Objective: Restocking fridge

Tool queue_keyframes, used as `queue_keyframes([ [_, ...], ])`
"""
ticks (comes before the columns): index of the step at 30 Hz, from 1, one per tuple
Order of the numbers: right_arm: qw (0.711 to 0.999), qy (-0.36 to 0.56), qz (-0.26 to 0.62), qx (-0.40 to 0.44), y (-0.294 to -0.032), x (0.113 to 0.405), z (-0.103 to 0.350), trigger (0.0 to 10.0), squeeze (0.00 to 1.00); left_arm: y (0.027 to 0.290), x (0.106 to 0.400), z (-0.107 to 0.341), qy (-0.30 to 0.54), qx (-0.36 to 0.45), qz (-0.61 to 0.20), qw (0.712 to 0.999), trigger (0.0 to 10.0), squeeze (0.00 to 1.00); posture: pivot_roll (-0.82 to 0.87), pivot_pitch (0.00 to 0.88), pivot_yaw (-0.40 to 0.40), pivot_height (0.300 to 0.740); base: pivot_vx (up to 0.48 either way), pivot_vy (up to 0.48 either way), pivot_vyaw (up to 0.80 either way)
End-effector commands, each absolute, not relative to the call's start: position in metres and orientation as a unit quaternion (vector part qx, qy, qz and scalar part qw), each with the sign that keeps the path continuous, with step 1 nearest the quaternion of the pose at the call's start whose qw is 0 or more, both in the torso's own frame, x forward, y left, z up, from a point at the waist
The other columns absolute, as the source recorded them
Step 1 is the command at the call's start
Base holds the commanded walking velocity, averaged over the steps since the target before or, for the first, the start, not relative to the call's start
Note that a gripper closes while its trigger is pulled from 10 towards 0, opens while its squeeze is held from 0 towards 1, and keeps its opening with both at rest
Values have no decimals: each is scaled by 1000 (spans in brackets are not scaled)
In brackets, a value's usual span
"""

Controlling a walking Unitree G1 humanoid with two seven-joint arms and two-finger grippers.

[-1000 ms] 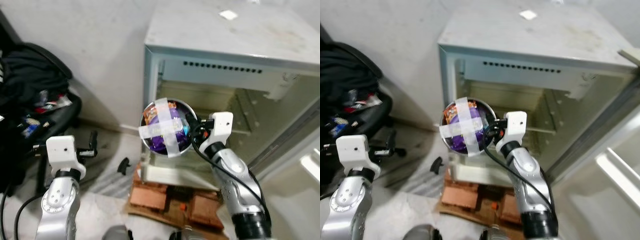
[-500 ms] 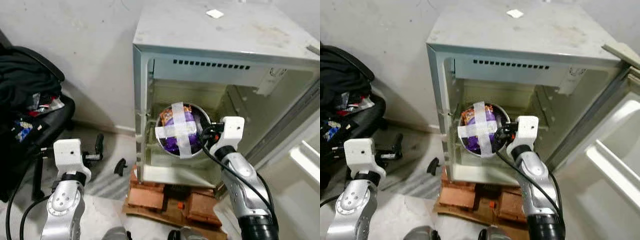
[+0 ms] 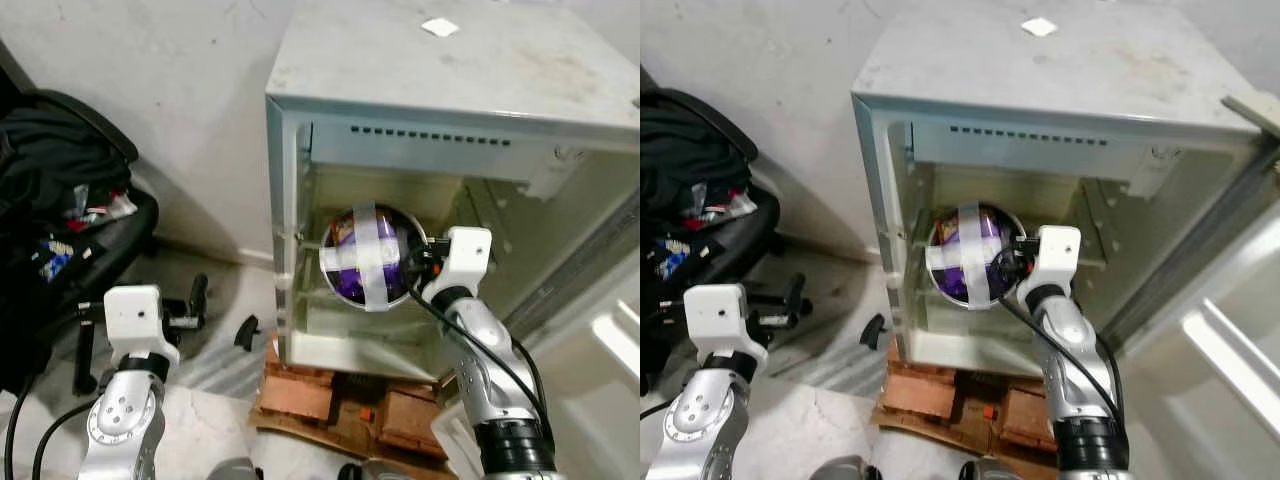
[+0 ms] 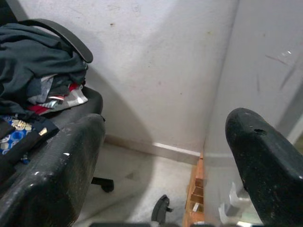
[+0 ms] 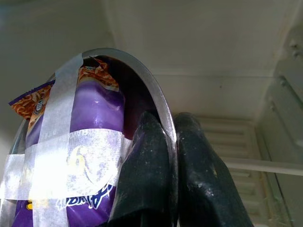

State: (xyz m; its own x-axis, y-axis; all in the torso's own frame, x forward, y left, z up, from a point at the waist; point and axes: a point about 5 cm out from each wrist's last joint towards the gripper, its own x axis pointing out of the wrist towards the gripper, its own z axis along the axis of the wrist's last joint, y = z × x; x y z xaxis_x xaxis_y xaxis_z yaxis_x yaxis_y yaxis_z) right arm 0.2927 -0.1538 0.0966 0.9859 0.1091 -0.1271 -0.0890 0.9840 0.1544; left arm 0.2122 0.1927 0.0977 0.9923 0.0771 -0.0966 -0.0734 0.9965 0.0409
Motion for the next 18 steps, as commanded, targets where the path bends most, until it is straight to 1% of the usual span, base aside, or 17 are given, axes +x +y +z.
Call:
queue_keyframes([
  [1,995,44,40,76,-160,292,107,10000,0,193,211,101,47,21,32,998,10000,0,125,87,-50,740,281,0,0],
  [7,995,48,36,75,-160,289,105,10000,0,192,208,99,51,20,32,998,10000,0,125,87,-55,740,280,0,0],
  [18,995,49,35,75,-160,297,106,10000,0,193,203,99,56,21,43,997,10000,0,144,100,-63,740,0,0,0],
])
